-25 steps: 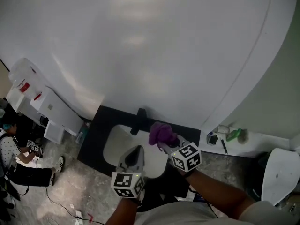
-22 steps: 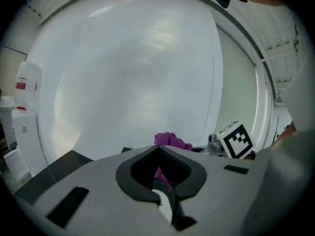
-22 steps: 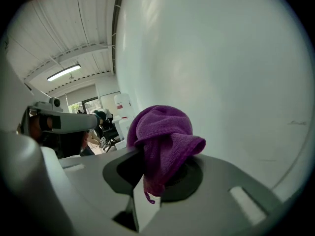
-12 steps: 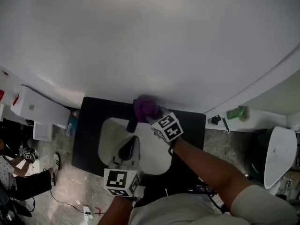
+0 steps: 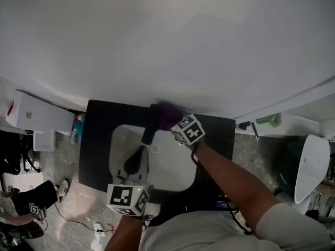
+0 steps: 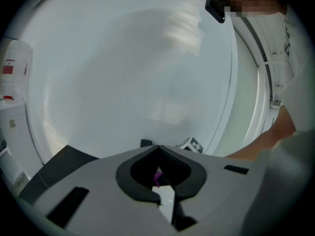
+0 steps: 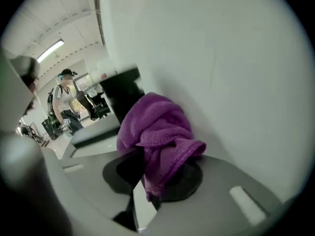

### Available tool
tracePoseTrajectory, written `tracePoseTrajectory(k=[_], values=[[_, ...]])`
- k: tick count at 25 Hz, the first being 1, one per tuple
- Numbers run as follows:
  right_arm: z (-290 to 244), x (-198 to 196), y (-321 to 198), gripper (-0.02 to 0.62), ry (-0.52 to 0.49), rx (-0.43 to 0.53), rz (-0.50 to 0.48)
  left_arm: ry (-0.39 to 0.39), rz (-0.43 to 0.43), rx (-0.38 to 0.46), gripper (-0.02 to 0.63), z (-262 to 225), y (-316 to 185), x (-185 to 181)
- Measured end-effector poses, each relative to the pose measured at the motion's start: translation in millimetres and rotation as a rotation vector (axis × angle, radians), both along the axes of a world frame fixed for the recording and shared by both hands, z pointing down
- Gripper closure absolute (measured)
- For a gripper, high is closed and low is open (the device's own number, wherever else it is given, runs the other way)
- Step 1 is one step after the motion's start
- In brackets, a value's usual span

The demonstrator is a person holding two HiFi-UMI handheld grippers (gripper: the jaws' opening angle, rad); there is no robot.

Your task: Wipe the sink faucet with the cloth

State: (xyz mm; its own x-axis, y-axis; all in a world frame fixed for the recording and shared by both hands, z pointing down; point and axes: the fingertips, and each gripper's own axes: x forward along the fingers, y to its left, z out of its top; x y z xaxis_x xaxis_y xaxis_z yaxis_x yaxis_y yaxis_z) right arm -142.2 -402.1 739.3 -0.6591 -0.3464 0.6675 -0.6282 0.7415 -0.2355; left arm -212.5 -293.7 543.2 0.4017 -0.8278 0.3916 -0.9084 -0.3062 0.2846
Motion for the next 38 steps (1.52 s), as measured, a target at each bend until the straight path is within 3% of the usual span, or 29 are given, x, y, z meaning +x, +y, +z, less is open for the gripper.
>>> tracePoseTrajectory(k=[3,5,9,12,14,18,20,24,29,34,36,38], values=[[-79,-5,6,0.528,-0.116,0.149,-0.005,-0.004,0.005,0.016,0.598,-6,-2,1],[-78,-9,-1,0.529,-0.089,0.197,-0.009,-0.001,0.002,0.012,0.598,-5,0,3],[22,-2,-6,0.528,0.056,0.033,-0.002,-0.01,0.001,0.005,0.598,-6,3,2],[49,0,-6,0.528,0.09,-0.029,-0.022,-0.017,-0.004,0.015,0.598,-10,5,1],[20,-1,-1,0.526,0.058,0.0,-0.034,-0.012,-0.017,0.019,0.598,-13,9,-3],[-122,-5,11,0.527,-0.139,0.222,-0.03,-0.001,-0.008,0.031,0.598,-13,13,-5],[-162,-13,5,0.526,-0.187,0.285,-0.039,0.004,-0.003,0.033,0.598,-9,15,-3],[-135,-41,0,0.526,-0.147,0.212,-0.064,0.011,-0.015,0.047,0.598,-18,19,-3],[-126,-71,79,0.527,-0.161,0.165,-0.266,0.017,-0.049,0.064,0.598,-27,22,-24],[-136,-46,5,0.526,-0.15,0.207,-0.084,0.022,-0.042,0.071,0.598,-31,28,-23],[-134,-45,-1,0.527,-0.144,0.206,-0.073,0.022,-0.039,0.067,0.598,-32,29,-21],[-133,-56,29,0.528,-0.178,0.197,-0.125,0.025,-0.036,0.063,0.598,-31,30,-22]])
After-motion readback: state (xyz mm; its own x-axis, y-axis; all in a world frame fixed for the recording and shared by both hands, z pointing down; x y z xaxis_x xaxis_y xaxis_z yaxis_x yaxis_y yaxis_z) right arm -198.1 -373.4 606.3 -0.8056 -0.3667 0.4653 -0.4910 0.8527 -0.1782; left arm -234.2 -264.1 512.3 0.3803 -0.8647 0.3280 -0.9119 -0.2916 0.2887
